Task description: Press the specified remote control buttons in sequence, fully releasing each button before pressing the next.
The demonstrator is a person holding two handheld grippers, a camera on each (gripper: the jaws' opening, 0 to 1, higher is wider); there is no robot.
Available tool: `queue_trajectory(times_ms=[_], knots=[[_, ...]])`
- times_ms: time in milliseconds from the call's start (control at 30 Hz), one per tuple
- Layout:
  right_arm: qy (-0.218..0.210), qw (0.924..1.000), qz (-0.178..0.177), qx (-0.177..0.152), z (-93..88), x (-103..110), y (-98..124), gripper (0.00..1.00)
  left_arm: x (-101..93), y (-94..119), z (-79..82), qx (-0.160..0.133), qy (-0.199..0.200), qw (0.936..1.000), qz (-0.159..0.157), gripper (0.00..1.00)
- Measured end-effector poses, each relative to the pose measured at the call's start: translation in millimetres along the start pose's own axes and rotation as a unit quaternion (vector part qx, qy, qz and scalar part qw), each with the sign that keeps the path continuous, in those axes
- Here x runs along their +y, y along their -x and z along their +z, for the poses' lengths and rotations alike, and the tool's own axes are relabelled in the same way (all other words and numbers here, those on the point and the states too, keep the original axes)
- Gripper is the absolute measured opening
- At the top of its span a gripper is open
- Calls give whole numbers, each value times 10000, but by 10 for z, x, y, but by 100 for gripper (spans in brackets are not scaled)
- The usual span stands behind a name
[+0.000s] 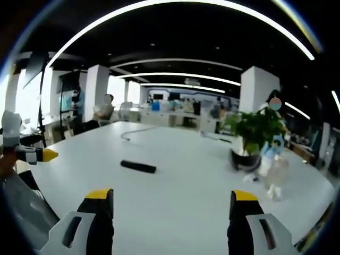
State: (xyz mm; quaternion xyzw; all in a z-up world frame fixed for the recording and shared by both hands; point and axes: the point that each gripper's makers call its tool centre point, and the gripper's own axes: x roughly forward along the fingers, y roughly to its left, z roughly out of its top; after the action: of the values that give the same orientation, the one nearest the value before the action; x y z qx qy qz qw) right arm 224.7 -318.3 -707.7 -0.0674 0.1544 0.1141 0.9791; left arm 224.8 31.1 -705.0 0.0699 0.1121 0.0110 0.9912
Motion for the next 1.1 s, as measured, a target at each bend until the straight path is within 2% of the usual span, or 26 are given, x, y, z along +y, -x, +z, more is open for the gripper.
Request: queue_trajectory(times_ms=[167,333,467,833,1100], knots=[[10,10000,0,60,-23,4,-7,89,-4,-15,-47,149,87,9998,-38,100],[47,10000,16,42,-18,15,-5,88,-30,-16,-31,98,249,9995,-136,100],[53,10000,2,54,-21,13,-3,87,-40,-24,-70,208,282,9993,-161,100],[146,9998,-80,88,-43,3,2,84,-86,-28,-93,226,329,9988,-266,100],[152,9988,-428,176,-82,-116,7,85,-73,-26,-121,295,388,9985,-236,100]])
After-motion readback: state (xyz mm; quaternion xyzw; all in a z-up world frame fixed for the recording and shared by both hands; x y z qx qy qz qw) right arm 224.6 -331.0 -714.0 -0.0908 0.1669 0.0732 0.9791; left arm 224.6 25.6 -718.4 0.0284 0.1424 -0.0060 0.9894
